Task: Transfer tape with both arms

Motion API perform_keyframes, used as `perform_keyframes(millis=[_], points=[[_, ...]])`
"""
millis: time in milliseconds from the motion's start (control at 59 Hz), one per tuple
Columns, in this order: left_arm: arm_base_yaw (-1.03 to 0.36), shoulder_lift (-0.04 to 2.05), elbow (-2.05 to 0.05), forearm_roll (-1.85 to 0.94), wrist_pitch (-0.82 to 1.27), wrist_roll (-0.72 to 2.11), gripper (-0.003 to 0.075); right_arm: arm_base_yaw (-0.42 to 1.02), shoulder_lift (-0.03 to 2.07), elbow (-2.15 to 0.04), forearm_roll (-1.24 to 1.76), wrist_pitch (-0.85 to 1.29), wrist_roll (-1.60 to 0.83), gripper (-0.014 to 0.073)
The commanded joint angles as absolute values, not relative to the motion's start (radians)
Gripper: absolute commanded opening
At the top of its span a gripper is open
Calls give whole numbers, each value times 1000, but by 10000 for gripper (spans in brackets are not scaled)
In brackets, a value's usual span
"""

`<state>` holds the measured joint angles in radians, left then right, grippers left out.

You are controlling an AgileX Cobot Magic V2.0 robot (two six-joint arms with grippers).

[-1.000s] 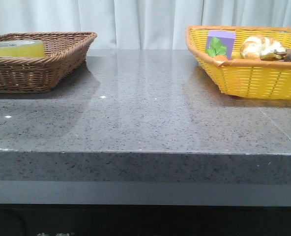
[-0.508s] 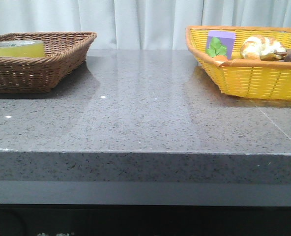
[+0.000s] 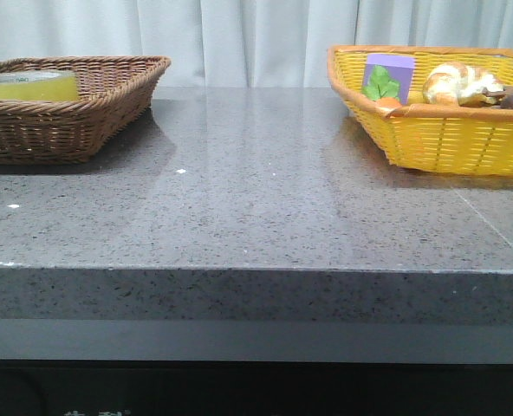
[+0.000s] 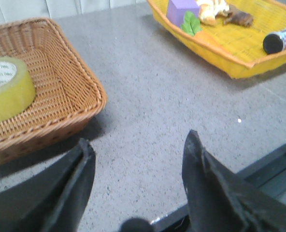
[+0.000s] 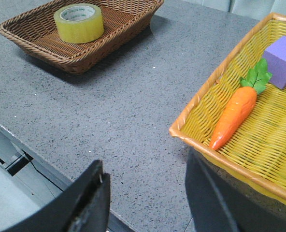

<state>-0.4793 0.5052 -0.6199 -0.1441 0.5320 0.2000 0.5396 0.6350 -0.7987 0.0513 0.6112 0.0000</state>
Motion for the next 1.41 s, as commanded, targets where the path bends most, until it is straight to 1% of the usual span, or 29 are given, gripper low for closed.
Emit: perform_keyframes(millis=[0, 51, 102, 136, 322, 390, 441, 492, 1153, 1271, 1390], points=[[-485, 510, -646, -152, 436, 190, 401, 535, 633, -823, 35, 547, 0, 387], [-485, 510, -646, -146, 436, 190, 375, 535, 633, -823, 29, 553, 0, 375], [-485, 510, -646, -144, 436, 190, 336, 535, 633, -823, 28, 558, 0, 343], [-485, 510, -646, -141, 436, 190, 301, 535, 633, -823, 28, 563, 0, 307], [-485, 510, -646, -118, 436, 190, 78, 535, 633, -823, 28, 586, 0, 24], [-485, 510, -646, -102, 436, 190, 13, 535, 633, -823, 28, 588, 0, -67], [-485, 510, -646, -94, 434, 190, -20, 535, 633, -823, 28, 588, 0, -120], [-485, 510, -646, -89, 434, 190, -20, 535, 633, -823, 28, 587, 0, -111], [-486, 504, -642, -87, 440, 190, -20, 535, 633, -823, 29, 587, 0, -116], [-427, 471, -612, -87, 427, 190, -20, 535, 633, -823, 29, 586, 0, -116], [-335, 380, -536, -90, 400, 190, -20, 535, 633, -823, 29, 586, 0, -116]])
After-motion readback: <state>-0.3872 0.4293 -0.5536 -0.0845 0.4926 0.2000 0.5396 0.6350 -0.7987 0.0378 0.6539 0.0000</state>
